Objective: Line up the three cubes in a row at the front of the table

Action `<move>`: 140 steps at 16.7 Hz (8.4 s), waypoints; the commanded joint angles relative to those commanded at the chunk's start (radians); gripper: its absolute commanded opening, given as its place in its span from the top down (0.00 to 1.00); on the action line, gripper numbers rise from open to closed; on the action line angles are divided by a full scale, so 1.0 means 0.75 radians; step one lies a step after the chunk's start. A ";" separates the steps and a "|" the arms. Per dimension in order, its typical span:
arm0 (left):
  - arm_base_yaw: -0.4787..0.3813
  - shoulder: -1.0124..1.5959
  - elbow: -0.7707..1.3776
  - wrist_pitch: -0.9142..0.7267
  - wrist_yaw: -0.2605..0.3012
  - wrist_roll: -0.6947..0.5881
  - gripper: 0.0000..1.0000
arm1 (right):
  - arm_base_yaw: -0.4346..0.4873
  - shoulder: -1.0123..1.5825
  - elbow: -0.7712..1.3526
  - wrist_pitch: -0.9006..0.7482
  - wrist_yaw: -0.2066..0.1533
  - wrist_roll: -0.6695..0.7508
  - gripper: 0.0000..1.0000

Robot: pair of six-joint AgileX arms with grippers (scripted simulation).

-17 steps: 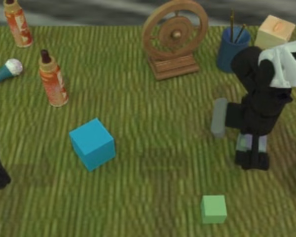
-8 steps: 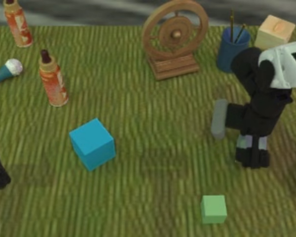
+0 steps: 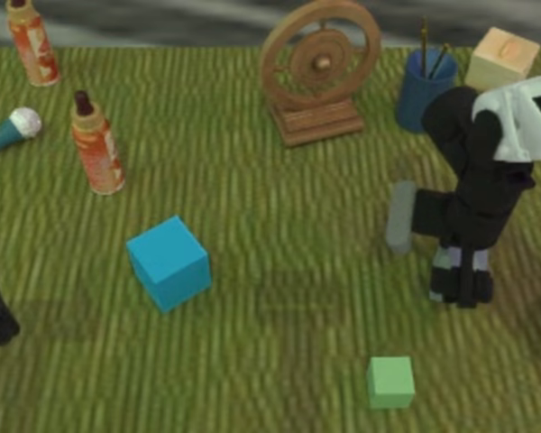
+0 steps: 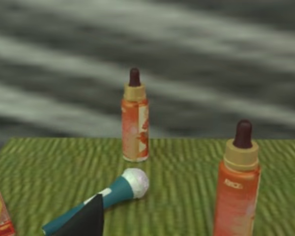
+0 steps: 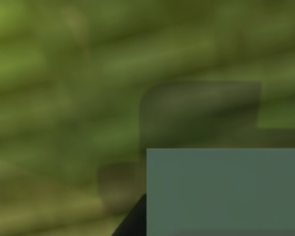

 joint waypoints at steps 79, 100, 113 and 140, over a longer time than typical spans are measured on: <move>0.000 0.000 0.000 0.000 0.000 0.000 0.00 | 0.782 -0.207 0.121 -0.326 -0.007 0.444 0.00; -0.253 1.230 0.947 -0.663 -0.003 0.328 0.00 | 0.223 -1.430 -0.646 0.230 -0.086 0.807 0.00; -0.540 2.644 1.991 -1.400 0.003 0.692 0.00 | -0.400 -2.808 -1.715 0.936 -0.015 1.289 0.00; -0.555 2.895 1.826 -1.024 0.004 0.717 0.45 | -0.431 -2.883 -1.768 0.979 -0.004 1.317 0.00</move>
